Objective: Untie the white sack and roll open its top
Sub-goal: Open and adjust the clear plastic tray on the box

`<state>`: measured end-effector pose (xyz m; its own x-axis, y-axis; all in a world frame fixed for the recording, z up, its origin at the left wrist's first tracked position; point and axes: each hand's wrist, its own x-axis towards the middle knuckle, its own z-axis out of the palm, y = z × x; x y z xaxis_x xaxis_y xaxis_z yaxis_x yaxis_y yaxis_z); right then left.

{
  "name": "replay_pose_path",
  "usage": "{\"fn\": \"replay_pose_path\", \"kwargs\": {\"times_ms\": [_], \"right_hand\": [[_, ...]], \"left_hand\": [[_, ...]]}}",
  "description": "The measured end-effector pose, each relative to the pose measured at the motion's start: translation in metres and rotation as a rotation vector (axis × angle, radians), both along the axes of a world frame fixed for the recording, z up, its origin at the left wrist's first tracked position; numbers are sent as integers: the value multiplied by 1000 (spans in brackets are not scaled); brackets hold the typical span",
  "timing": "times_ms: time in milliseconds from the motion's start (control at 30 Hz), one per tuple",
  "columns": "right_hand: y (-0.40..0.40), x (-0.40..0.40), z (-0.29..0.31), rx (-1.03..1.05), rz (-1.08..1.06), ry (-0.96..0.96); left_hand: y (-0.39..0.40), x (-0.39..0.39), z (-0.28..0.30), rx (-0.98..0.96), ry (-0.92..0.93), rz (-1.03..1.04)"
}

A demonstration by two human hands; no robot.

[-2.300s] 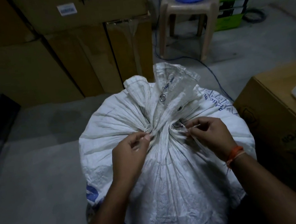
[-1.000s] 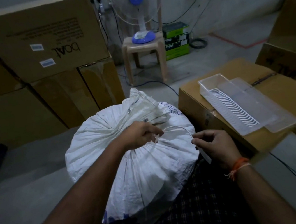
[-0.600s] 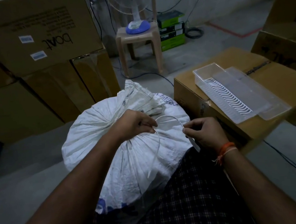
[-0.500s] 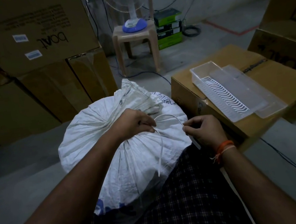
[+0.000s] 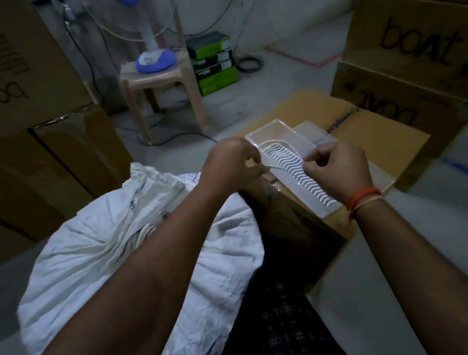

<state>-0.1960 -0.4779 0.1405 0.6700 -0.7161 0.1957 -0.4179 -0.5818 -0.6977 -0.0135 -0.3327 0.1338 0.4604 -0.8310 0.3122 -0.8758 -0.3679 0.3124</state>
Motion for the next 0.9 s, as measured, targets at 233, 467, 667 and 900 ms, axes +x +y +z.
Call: {"fn": "replay_pose_path", "kwargs": {"times_ms": [233, 467, 667, 900], "right_hand": [[-50, 29, -22, -76, -149, 203], [-59, 33, -41, -132, -64, 388], [-80, -3, -41, -73, -265, 105], [-92, -40, -49, 38, -361, 51]], "left_hand": [[-84, 15, -4, 268, -70, 69], [-133, 7, -6, 666, -173, 12], [-148, 20, 10, 787, 35, -250], [-153, 19, -5, 790, 13, -234]]}}
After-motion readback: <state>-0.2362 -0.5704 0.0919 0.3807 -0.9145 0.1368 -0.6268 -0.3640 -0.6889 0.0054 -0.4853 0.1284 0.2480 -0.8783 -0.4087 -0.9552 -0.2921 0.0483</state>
